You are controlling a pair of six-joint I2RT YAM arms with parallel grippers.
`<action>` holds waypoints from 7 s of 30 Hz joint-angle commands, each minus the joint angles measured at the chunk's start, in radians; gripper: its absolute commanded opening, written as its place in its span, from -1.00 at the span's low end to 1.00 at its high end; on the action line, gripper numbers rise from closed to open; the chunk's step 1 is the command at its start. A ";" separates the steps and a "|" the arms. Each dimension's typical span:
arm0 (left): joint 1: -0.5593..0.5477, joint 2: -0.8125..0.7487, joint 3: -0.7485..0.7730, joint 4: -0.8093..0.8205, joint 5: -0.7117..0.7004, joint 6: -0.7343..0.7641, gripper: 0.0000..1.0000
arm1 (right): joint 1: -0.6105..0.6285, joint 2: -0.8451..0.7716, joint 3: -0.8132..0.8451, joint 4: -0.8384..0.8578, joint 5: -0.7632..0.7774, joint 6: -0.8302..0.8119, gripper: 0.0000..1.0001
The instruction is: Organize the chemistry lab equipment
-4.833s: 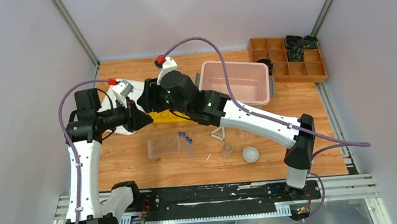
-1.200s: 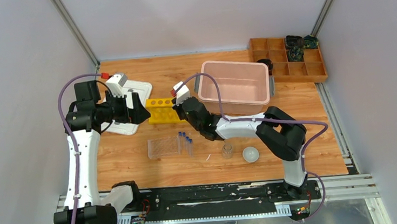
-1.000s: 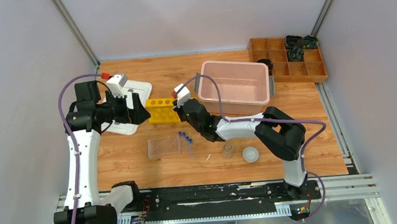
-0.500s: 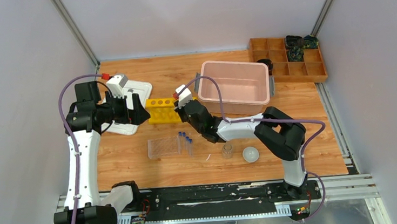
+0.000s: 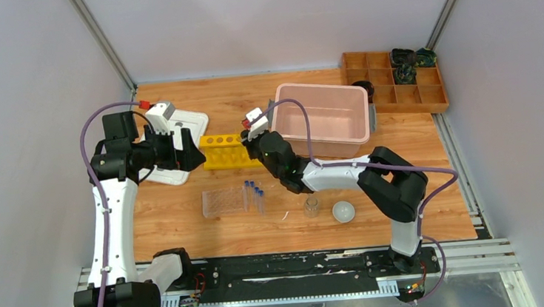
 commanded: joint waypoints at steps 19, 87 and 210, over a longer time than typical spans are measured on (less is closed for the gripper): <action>0.002 -0.013 0.011 0.008 -0.008 0.013 1.00 | -0.014 0.051 -0.015 0.019 0.000 0.055 -1.00; 0.006 -0.032 0.015 0.007 -0.001 0.002 1.00 | 0.099 -0.161 0.038 -0.491 0.050 0.172 -0.22; 0.010 -0.162 -0.108 -0.011 0.286 0.181 -1.00 | 0.101 -0.003 0.772 -1.022 -0.419 0.618 -0.25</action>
